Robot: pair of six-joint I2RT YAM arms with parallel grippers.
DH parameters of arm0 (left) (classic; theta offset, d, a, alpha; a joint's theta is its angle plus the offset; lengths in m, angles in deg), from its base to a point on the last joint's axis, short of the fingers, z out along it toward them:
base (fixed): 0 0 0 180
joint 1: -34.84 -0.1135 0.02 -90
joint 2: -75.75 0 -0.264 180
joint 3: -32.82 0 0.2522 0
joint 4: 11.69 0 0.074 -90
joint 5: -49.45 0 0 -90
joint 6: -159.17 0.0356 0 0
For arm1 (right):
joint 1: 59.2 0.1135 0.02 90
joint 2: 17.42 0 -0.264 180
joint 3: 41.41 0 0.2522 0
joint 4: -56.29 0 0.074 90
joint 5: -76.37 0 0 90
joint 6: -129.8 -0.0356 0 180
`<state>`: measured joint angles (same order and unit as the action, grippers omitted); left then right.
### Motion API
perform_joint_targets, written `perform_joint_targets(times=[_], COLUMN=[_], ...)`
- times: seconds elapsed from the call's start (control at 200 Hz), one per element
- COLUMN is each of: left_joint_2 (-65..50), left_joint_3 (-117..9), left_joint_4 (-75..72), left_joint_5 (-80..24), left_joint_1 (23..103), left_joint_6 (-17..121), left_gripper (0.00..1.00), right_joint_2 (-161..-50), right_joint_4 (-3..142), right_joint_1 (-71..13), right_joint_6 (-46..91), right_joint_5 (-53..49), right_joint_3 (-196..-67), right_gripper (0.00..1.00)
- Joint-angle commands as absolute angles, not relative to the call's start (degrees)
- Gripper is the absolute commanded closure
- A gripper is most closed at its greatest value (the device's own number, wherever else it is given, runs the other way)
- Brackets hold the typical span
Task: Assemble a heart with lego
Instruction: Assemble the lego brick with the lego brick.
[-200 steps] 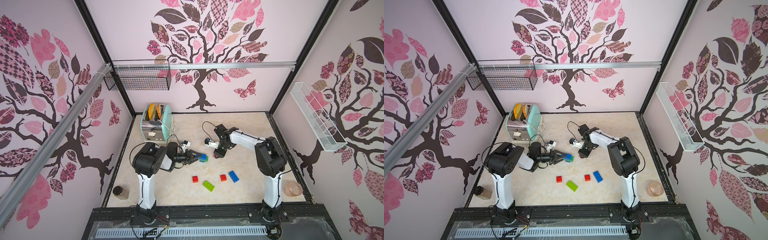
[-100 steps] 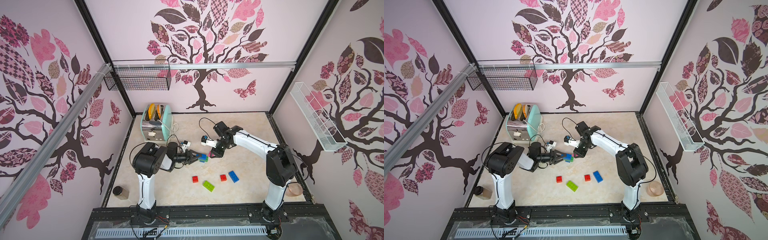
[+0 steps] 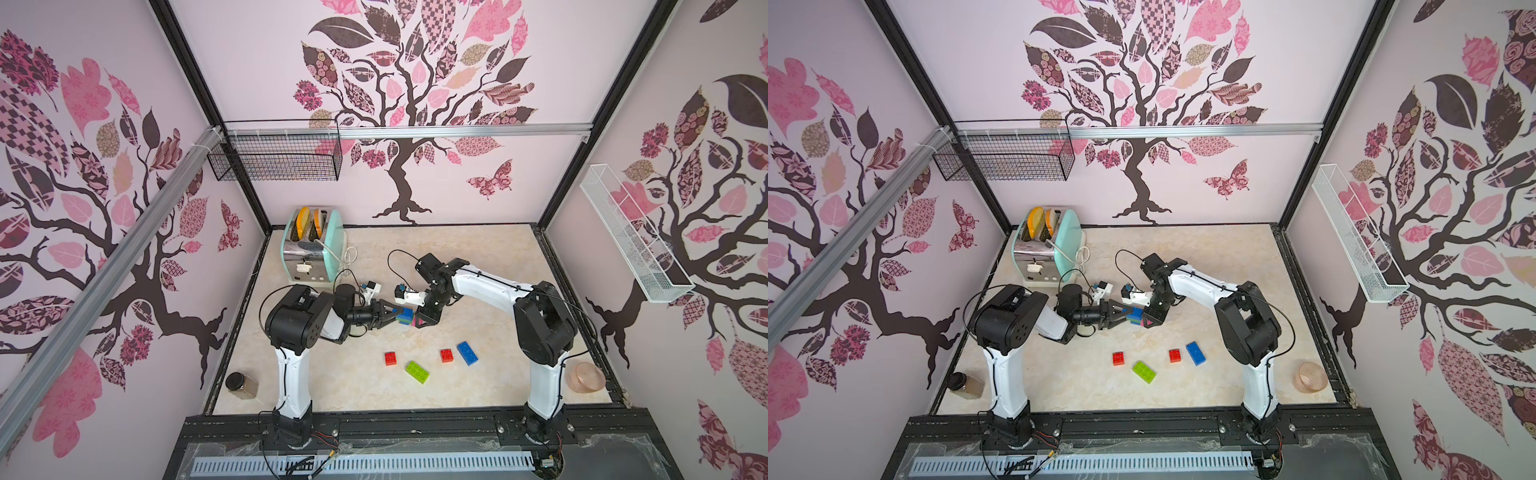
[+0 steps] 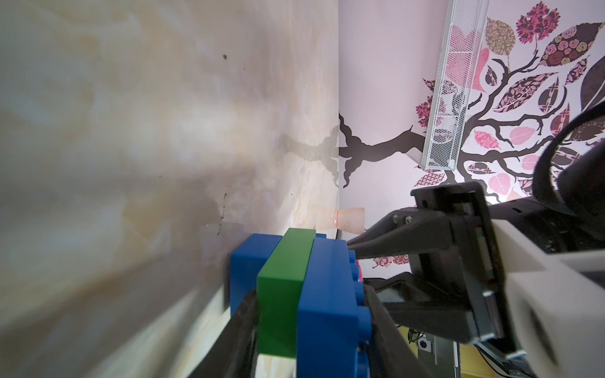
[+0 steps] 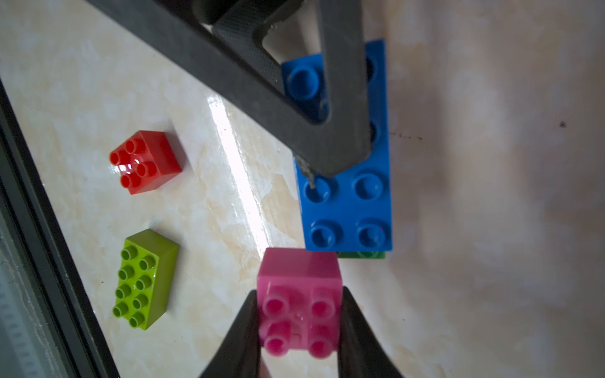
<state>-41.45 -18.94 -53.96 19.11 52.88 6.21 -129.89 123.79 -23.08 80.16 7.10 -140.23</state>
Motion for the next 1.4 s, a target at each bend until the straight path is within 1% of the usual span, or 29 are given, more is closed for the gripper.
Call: perform_joint_targets(times=[0.0, 0.395, 0.62, 0.795, 1.245, 1.395], left_joint_2=[-41.5, -41.6, -41.8, -41.7, -43.9, -44.0], left_joint_3=[-18.9, -19.0, -19.0, -18.8, -20.4, -20.5], left_joint_4=[-53.4, -53.2, -52.8, -52.8, -55.4, -55.6], left_joint_5=[19.1, 19.4, 19.4, 19.5, 21.3, 21.5], left_joint_1=[52.9, 52.9, 52.9, 52.9, 52.7, 52.7], left_joint_6=[7.4, 7.7, 8.2, 8.2, 7.2, 7.6], left_gripper=[0.69, 0.69, 0.69, 0.69, 0.69, 0.69], right_joint_2=[-130.4, -130.5, -127.8, -128.5, -129.2, -130.0], right_joint_4=[123.7, 121.2, 120.8, 120.6, 121.3, 121.7], right_joint_1=[-22.9, -23.3, -24.2, -25.2, -25.4, -25.3], right_joint_6=[81.2, 81.5, 82.4, 82.5, 84.6, 85.2], right_joint_5=[4.8, 3.8, 5.3, 3.8, 8.1, 8.0], right_joint_3=[-142.4, -142.8, -141.5, -141.8, -142.0, -142.0], right_gripper=[0.75, 0.76, 0.76, 0.76, 0.76, 0.76])
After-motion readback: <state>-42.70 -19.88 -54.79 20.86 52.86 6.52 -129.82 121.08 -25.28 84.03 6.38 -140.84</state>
